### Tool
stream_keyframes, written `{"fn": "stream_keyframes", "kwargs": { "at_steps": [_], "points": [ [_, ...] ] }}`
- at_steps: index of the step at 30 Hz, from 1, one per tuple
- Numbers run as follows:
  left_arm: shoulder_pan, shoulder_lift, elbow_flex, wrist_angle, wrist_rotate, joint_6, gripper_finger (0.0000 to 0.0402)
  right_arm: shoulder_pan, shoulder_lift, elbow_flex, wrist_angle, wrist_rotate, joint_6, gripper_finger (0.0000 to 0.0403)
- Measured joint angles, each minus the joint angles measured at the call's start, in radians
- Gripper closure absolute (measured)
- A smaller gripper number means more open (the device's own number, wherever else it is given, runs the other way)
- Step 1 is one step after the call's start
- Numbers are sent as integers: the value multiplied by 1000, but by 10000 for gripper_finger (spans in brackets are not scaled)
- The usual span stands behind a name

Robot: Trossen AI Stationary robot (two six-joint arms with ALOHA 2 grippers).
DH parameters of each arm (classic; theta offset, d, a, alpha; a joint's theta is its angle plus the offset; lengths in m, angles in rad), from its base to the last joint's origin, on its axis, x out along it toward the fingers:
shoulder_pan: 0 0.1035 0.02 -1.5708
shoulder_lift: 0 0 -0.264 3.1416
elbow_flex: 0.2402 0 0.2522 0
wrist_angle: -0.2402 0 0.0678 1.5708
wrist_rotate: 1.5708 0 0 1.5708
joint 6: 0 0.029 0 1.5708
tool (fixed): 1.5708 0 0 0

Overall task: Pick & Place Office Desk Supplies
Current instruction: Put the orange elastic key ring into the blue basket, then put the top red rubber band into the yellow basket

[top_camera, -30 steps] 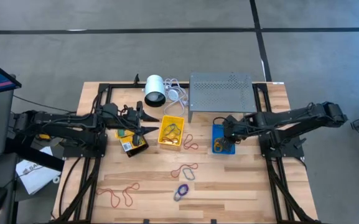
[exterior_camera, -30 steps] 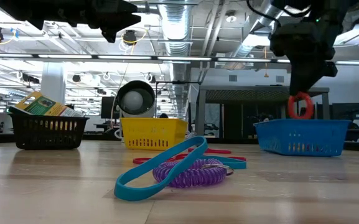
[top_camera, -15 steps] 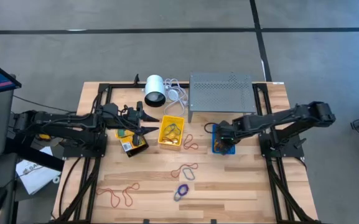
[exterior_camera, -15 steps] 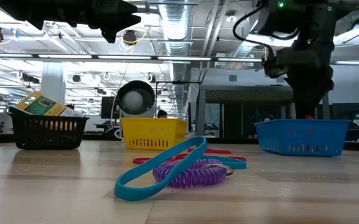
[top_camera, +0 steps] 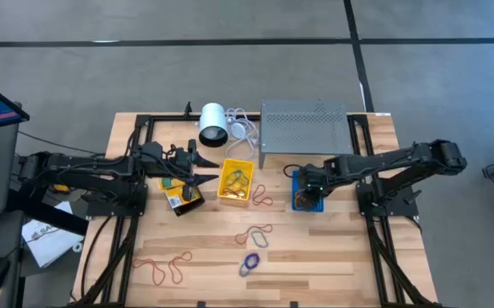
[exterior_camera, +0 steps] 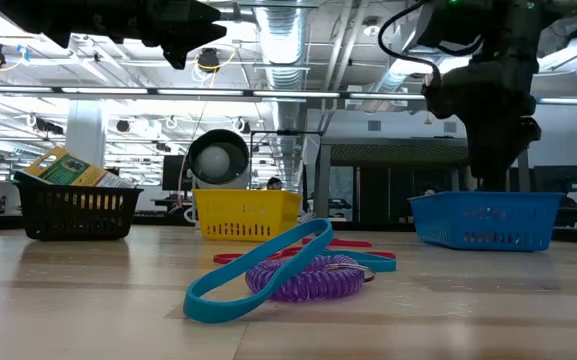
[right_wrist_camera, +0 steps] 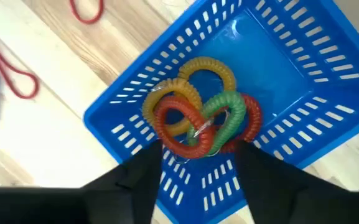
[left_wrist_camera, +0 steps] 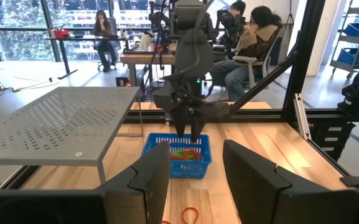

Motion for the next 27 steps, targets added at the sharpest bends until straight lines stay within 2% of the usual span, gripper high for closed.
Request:
{"fn": "stream_keyframes", "kwargs": {
  "at_steps": [5, 13, 20, 27],
  "points": [
    [0, 0, 0, -7, 0, -18, 257, 9, -55, 9, 0, 12, 3, 185],
    [0, 0, 0, -69, 0, -132, 257, 30, -92, 94, 121, 21, -168, 206],
    [0, 1, 0, -125, 0, -235, 257, 16, 41, 201, 164, 22, -400, 242],
    [0, 1, 0, -136, 0, -231, 257, -1, 250, 310, 154, 22, -528, 265]
  ]
}}
